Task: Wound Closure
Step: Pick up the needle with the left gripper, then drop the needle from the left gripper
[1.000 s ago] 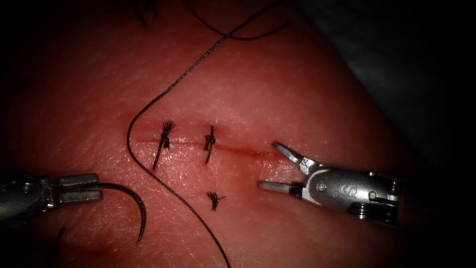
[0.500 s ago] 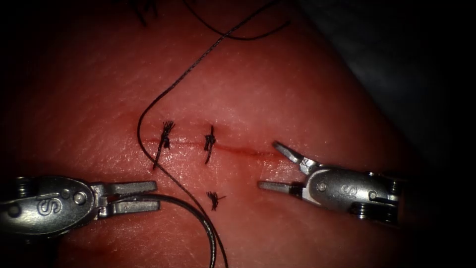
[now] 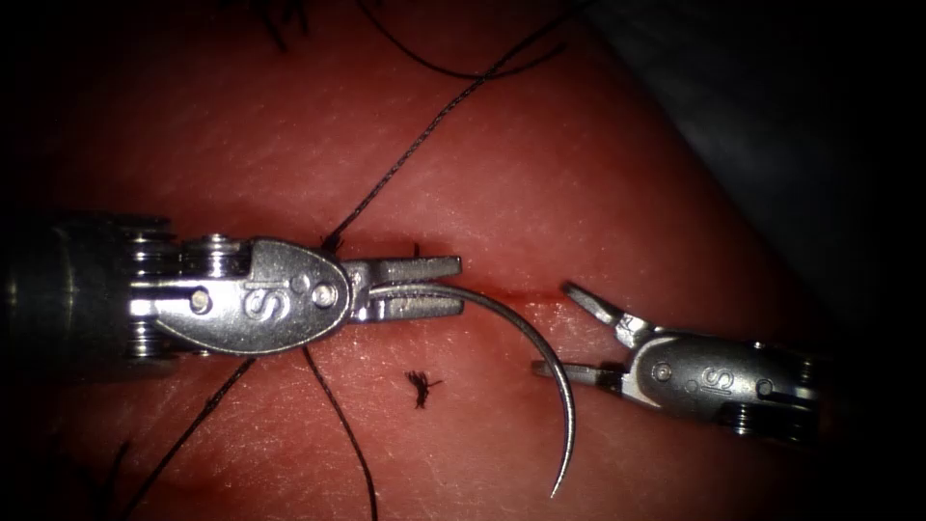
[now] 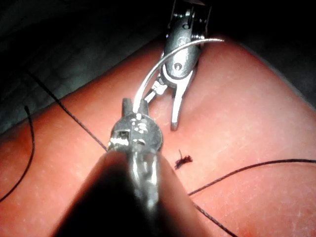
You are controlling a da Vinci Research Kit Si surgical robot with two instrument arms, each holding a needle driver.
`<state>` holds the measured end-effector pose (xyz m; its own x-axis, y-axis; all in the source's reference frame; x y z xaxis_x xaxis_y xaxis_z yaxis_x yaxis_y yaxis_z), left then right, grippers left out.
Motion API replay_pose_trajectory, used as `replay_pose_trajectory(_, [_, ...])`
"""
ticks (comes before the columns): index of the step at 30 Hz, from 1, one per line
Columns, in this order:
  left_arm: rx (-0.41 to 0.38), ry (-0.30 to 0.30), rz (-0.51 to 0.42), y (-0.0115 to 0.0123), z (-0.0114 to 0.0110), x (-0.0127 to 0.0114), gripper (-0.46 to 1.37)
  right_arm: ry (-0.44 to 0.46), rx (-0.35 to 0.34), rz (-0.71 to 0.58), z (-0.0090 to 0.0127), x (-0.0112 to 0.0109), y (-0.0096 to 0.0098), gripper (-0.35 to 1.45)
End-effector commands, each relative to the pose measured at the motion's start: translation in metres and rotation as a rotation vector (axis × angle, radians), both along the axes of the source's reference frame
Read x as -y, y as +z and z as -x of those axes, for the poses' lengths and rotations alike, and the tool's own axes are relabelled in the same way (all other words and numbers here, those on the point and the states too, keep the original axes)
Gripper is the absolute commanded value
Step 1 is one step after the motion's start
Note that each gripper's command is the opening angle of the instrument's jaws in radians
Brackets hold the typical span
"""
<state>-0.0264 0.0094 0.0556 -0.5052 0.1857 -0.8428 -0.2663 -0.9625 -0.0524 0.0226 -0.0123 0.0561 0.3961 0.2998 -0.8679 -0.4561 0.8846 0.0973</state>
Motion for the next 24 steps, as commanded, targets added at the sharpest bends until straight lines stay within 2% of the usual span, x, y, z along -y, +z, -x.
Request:
replay_pose_trajectory(1, [-0.015, 0.025, 0.025, 0.0003, 0.0003, -0.0003, -0.35, -0.006, -0.002, -0.003, 0.0001, 0.0000, -0.0001, 1.21])
replay_pose_trajectory(3, [-0.026, 0.045, 0.054, 0.0008, 0.0007, -0.0006, -0.35, -0.006, -0.002, -0.003, 0.0002, 0.0000, -0.0001, 1.21])
replay_pose_trajectory(9, [-0.082, 0.183, 0.117, 0.0026, 0.0022, -0.0001, -0.35, -0.006, -0.002, -0.003, 0.0003, 0.0001, -0.0002, 1.21])
replay_pose_trajectory(13, [-0.086, 0.297, 0.155, 0.0044, 0.0021, 0.0000, -0.35, -0.008, 0.001, 0.001, 0.0003, 0.0000, -0.0002, 1.21])
replay_pose_trajectory(17, [-0.090, 0.355, 0.154, 0.0064, 0.0013, -0.0006, -0.35, -0.007, 0.002, 0.001, 0.0002, 0.0001, -0.0002, 1.22])
replay_pose_trajectory(19, [-0.088, 0.352, 0.145, 0.0078, 0.0008, -0.0008, -0.35, -0.007, 0.002, 0.002, 0.0002, 0.0002, -0.0002, 1.23])
replay_pose_trajectory(20, [-0.088, 0.341, 0.128, 0.0081, 0.0007, -0.0008, -0.24, -0.007, 0.002, 0.002, 0.0002, 0.0002, -0.0002, 1.23])
replay_pose_trajectory(21, [-0.087, 0.331, 0.111, 0.0084, 0.0007, -0.0007, -0.05, -0.007, 0.002, 0.002, 0.0002, 0.0002, -0.0002, 1.23])
replay_pose_trajectory(22, [-0.087, 0.302, 0.067, 0.0090, 0.0006, -0.0005, 0.37, -0.007, 0.002, 0.002, 0.0002, 0.0002, -0.0002, 1.23])
replay_pose_trajectory(23, [-0.087, 0.276, 0.026, 0.0094, 0.0006, -0.0002, 0.57, -0.007, 0.002, 0.002, 0.0001, 0.0002, -0.0002, 1.24])
replay_pose_trajectory(24, [-0.086, 0.228, -0.050, 0.0098, 0.0007, 0.0002, 0.97, -0.006, 0.003, 0.002, 0.0001, 0.0002, -0.0002, 1.24])
